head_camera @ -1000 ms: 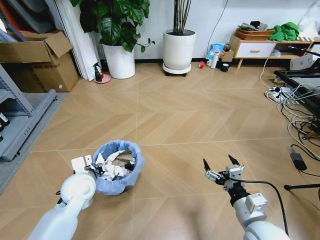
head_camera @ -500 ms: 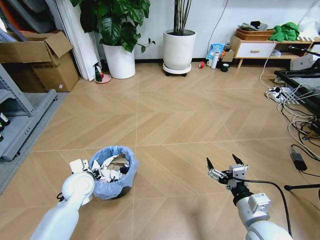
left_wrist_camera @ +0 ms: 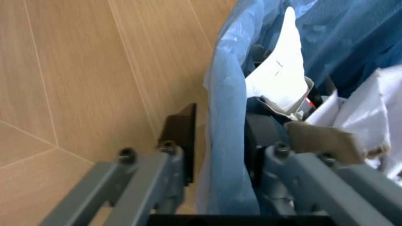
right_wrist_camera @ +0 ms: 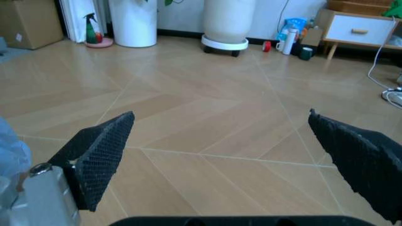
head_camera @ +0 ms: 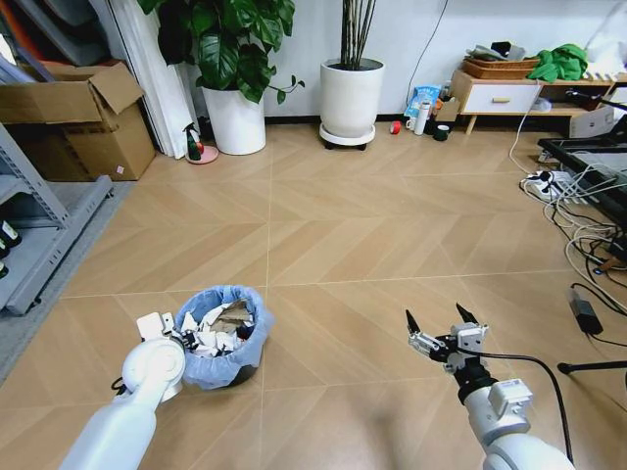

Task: Pick up the trash bin and place the garbage on the floor into it.

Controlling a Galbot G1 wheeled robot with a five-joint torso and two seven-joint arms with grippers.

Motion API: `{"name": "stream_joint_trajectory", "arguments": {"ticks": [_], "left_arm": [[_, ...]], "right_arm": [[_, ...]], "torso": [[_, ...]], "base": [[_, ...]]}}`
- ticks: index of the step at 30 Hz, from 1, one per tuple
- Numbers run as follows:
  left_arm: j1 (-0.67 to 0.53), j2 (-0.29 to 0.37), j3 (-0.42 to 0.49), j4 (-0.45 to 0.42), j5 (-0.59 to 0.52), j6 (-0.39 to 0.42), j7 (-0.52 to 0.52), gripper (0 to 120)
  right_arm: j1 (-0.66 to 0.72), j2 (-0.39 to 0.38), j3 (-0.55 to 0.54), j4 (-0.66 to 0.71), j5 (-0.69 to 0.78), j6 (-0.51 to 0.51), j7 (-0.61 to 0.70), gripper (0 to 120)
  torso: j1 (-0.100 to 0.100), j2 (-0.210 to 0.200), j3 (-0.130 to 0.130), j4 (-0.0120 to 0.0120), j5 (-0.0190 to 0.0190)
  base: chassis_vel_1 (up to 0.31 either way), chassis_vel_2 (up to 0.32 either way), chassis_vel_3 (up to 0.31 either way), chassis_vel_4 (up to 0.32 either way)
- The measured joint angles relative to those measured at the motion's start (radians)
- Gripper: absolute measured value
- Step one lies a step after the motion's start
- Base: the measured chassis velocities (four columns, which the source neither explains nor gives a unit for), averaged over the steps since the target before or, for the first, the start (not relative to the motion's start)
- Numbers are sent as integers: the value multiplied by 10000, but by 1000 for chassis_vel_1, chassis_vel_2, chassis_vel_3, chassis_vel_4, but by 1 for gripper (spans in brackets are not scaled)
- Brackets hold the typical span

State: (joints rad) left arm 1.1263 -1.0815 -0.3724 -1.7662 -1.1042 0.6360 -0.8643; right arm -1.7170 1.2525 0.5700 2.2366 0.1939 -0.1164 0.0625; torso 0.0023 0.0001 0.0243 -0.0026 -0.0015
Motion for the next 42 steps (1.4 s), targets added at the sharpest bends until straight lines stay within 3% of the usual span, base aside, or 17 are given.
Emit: {"name": "stream_joint_trajectory", "arguments": {"ticks": [7,13,16,19,22,25,28,32,36,42], "left_arm": [[206,49,-67,-350,-95,-153,11,49],[584,191,-368,-1154,-77,-294,-179,77],[667,223,-435,-1318,-53,-312,-219,82],[902,300,-639,-1760,111,-428,-291,97],[1168,335,-858,-2129,581,-723,-150,100],[1519,338,-1160,-2482,1274,-1309,417,100],[2397,268,-1826,-3029,3215,-2433,2517,100],[2998,76,-2190,-3451,4422,-3100,3700,100],[3885,-683,-2809,-4109,6272,-3987,5100,100],[4415,-1850,-3543,-4740,7899,-4188,6278,100]], "right_arm": [[-51,32,29,44,6,0,0,100],[-119,133,-17,98,-49,19,-6,100],[-148,140,-18,122,-65,27,-8,100],[-216,179,3,220,-96,38,-11,100],[-263,252,76,311,-104,39,-11,100],[-295,361,212,411,-104,-13,-3,100],[-363,514,558,567,-59,-118,59,100],[-398,558,781,618,-9,-196,224,100],[-416,618,1110,646,85,-415,691,100],[-337,701,1485,563,300,-537,857,100]], "torso": [[1,-2,4,-2,-17],[1,-1,3,0,-7],[1,-1,2,0,-10],[1,-1,2,-1,-7],[1,-1,2,-1,-7],[1,-1,1,0,-5],[1,-1,1,-1,-4],[1,-1,0,1,-4],[1,-1,0,-1,-6],[1,-1,0,1,-2]], "base": [[0,0,0,0],[0,0,0,0],[0,0,0,0],[0,0,0,0],[0,0,0,0],[0,0,0,0],[0,0,0,0],[0,0,0,0],[0,0,0,0],[0,0,0,0]]}}
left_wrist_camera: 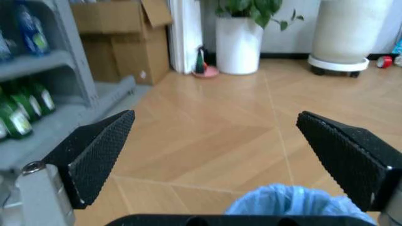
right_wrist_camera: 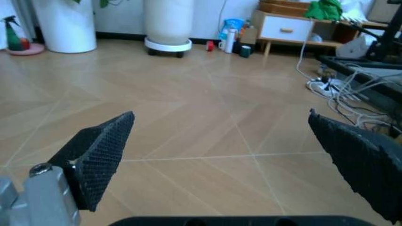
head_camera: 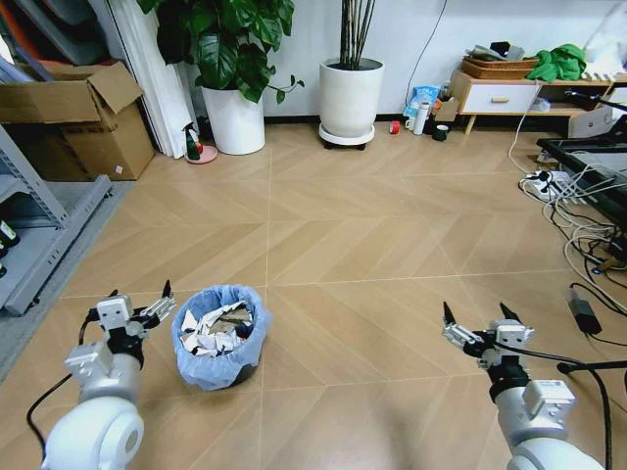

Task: Pick up the trash bin and place the garbage on the floor into it.

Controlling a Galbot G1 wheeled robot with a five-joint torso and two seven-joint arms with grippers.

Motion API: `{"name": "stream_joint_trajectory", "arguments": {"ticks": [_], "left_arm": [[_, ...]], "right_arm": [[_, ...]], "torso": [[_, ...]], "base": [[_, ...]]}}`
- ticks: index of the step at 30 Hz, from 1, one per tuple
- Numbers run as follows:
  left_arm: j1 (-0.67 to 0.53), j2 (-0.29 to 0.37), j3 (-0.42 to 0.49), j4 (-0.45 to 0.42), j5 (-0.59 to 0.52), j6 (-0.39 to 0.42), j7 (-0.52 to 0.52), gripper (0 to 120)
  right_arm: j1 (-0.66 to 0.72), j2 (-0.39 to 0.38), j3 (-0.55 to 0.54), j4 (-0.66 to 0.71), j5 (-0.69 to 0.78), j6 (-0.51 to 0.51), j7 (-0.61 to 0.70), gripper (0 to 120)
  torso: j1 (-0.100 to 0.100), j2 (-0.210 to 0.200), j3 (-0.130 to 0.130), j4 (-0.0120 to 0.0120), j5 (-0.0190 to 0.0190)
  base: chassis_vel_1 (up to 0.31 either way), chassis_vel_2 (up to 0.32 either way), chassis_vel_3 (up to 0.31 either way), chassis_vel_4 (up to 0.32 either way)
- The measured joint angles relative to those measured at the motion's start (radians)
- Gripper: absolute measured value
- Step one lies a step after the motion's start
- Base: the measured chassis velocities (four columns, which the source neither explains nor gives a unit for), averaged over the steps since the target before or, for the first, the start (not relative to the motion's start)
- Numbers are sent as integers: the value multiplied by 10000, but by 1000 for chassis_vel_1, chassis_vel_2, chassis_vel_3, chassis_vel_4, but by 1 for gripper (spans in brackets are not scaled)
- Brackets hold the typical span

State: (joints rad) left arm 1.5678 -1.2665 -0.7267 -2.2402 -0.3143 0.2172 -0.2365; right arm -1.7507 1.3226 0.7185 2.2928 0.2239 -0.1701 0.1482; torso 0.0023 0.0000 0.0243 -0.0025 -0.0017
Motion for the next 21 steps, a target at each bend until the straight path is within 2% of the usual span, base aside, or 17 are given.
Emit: {"name": "stream_joint_trajectory", "arguments": {"ticks": [4,8,11,15,21], "left_arm": [[250,-761,-145,-196,840,-50,787,100],[475,-981,285,-218,893,-124,835,100],[529,-1133,956,-108,805,-128,751,100],[581,-1265,1188,-127,959,-93,692,100],[1508,-1578,1396,-870,1530,-134,710,100]], "right_arm": [[183,-103,84,-123,251,-103,46,100],[518,-246,-8,-141,348,-221,135,100],[940,-268,171,-118,363,-280,85,100],[1085,-216,460,8,355,-286,-91,100],[416,265,1130,875,106,-130,-555,100]], "torso": [[0,0,0,-2,-1],[0,0,1,-1,0],[0,0,1,-2,-1],[0,0,1,-2,-1],[0,0,1,-1,-2]], "base": [[0,0,0,0],[0,0,0,0],[0,0,0,0],[0,0,0,0],[0,0,0,0]]}}
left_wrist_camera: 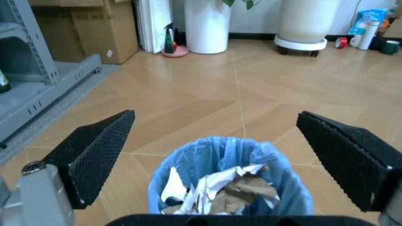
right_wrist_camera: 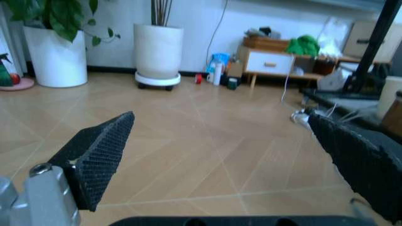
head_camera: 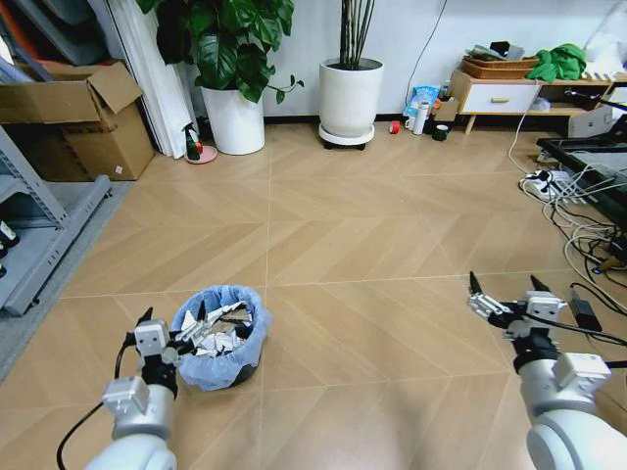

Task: Pick up the trash bin and place the garbage on the floor into it.

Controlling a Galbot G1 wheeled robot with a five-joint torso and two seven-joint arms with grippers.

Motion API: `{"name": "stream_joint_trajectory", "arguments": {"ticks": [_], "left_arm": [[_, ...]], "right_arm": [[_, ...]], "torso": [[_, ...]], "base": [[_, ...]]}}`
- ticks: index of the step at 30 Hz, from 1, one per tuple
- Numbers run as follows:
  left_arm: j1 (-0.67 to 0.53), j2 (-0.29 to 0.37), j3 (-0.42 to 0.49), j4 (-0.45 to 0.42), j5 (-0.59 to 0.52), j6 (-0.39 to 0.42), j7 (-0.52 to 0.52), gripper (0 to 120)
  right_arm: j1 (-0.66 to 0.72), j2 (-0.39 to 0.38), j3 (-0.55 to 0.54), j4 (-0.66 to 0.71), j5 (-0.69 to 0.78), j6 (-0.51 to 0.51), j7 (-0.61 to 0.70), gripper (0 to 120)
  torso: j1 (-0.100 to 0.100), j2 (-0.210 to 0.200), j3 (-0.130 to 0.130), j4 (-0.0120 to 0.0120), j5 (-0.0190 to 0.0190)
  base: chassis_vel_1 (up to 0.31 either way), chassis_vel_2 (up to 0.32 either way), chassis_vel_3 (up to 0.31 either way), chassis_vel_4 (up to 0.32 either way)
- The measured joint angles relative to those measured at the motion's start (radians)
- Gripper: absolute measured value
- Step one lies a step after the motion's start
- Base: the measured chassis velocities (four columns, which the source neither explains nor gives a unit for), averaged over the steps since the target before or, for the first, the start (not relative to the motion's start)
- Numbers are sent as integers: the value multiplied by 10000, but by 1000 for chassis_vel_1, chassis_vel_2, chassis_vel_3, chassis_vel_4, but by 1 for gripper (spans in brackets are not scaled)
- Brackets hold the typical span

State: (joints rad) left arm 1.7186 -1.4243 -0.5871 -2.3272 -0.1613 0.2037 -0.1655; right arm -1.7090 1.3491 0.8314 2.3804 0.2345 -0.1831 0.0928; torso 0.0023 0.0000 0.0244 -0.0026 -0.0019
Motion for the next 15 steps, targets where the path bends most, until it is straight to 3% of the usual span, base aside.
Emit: {"name": "stream_joint_trajectory", "arguments": {"ticks": [10,15], "left_arm": [[708,110,99,-690,-92,157,105,100],[413,15,323,-605,-300,-77,-67,100]], "right_arm": [[-579,197,-101,765,-87,45,-297,100],[-675,246,-405,837,-198,91,-345,100]], "torso": [[0,0,0,2,0],[0,0,0,-1,-1]], "base": [[0,0,0,0],[0,0,0,0]]}}
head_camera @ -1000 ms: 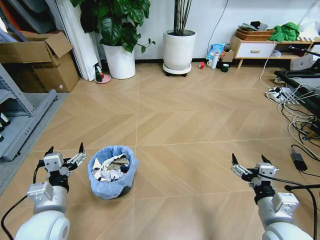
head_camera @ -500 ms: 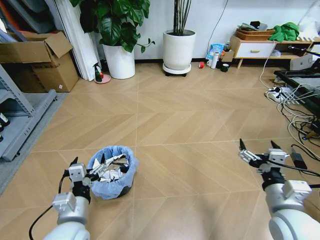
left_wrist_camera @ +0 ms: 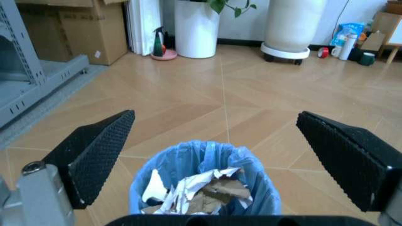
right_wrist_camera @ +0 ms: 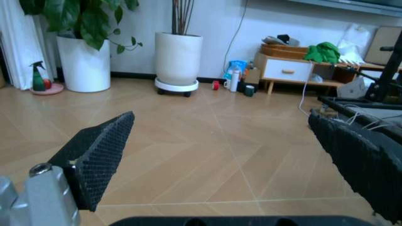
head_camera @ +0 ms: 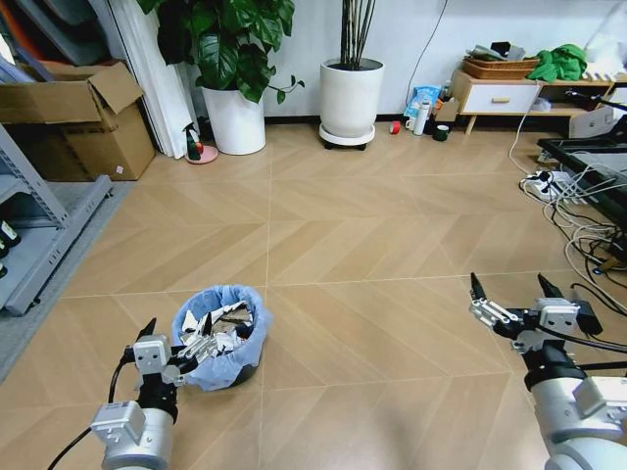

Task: Pick up the trash bin and place the garbage on the floor into it.

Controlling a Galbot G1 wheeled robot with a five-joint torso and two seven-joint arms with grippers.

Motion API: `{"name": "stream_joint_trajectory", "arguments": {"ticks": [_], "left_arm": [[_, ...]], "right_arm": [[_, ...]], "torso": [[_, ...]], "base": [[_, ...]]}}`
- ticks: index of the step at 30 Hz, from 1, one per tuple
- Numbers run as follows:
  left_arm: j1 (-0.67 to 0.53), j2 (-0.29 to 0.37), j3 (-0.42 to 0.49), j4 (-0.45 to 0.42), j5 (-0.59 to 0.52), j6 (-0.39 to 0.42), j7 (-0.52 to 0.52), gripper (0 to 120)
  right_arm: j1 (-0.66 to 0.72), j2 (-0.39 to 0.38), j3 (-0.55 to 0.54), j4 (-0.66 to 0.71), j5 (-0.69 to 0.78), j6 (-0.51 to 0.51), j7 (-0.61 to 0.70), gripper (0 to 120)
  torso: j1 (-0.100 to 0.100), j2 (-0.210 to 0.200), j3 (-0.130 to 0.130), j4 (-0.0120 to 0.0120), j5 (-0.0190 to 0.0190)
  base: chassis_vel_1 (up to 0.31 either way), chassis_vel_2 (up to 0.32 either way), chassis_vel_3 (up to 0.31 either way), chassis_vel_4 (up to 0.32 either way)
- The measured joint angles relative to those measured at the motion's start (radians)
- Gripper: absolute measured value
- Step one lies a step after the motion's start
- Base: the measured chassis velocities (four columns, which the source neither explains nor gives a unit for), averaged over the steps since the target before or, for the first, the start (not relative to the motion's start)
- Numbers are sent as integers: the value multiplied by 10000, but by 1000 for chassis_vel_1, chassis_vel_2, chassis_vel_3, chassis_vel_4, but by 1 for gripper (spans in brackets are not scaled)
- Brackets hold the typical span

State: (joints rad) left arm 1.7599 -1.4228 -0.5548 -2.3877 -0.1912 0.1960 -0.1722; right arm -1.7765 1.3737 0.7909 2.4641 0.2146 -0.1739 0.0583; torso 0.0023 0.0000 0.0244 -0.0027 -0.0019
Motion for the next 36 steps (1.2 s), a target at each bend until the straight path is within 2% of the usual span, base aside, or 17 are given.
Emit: {"name": "stream_joint_trajectory", "arguments": {"ticks": [12,36], "left_arm": [[-292,58,-22,151,30,-59,-173,100],[-307,69,-28,177,55,-21,-173,100]], "right_arm": [[-181,181,-537,73,-568,15,-12,100],[-164,174,-548,76,-599,13,5,100]], "torso": [[0,0,1,1,0],[1,0,0,1,0]], "base": [[0,0,0,0],[0,0,0,0]]}}
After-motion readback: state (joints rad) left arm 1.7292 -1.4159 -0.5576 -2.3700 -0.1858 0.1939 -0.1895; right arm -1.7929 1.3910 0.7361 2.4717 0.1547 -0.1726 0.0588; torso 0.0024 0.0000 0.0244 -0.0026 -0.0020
